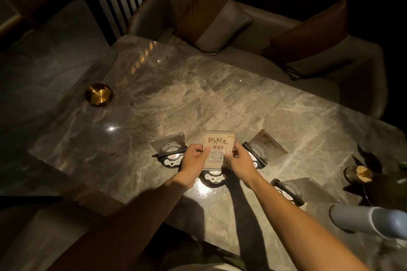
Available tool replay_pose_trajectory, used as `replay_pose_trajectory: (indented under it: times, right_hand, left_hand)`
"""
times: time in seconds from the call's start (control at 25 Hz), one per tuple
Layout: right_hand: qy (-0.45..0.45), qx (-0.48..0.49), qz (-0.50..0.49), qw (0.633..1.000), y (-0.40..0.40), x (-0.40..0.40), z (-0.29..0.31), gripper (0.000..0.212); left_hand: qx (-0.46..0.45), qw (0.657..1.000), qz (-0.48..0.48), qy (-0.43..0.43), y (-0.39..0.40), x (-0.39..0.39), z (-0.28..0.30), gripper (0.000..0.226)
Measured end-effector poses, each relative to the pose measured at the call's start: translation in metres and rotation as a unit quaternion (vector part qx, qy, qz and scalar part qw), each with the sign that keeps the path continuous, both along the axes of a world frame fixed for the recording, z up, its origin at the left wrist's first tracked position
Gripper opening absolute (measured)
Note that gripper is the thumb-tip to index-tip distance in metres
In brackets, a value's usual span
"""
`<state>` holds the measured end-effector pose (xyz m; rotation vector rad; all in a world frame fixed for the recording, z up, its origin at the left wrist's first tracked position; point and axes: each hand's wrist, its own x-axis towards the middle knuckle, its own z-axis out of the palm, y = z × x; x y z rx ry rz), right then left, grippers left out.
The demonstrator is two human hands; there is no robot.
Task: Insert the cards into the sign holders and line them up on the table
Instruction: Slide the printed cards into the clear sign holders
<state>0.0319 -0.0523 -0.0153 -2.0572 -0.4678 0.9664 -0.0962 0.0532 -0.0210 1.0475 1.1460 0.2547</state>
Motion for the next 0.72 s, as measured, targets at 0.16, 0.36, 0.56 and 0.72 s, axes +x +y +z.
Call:
replay_pose_trajectory:
  times: [0.16, 0.36, 0.56, 0.72]
  right_hand:
    - [-0.021, 0.013, -0.015, 1.0, -0.008, -0.004, 0.007, 0.022]
    - [-0.051, 0.018, -0.021, 0.998, -0.018, -0.005, 0.009, 0.023]
    - [-0.07, 0.018, -0.03, 0.997, -0.028, -0.009, 0.012, 0.029]
    - [-0.068, -0.002, -0.045, 0.997, -0.037, -0.011, 0.012, 0.03]
  left_hand:
    - [0.037, 0.999, -0.026, -0.003, 0.0, 0.001, 0.002, 0.021]
    - [0.073, 0.995, -0.06, -0.005, -0.001, 0.001, 0.004, 0.024]
    - [0.088, 0.993, -0.081, -0.022, -0.002, 0.002, 0.003, 0.025]
    - [0.093, 0.99, -0.109, -0.014, -0.005, 0.003, 0.0, 0.025]
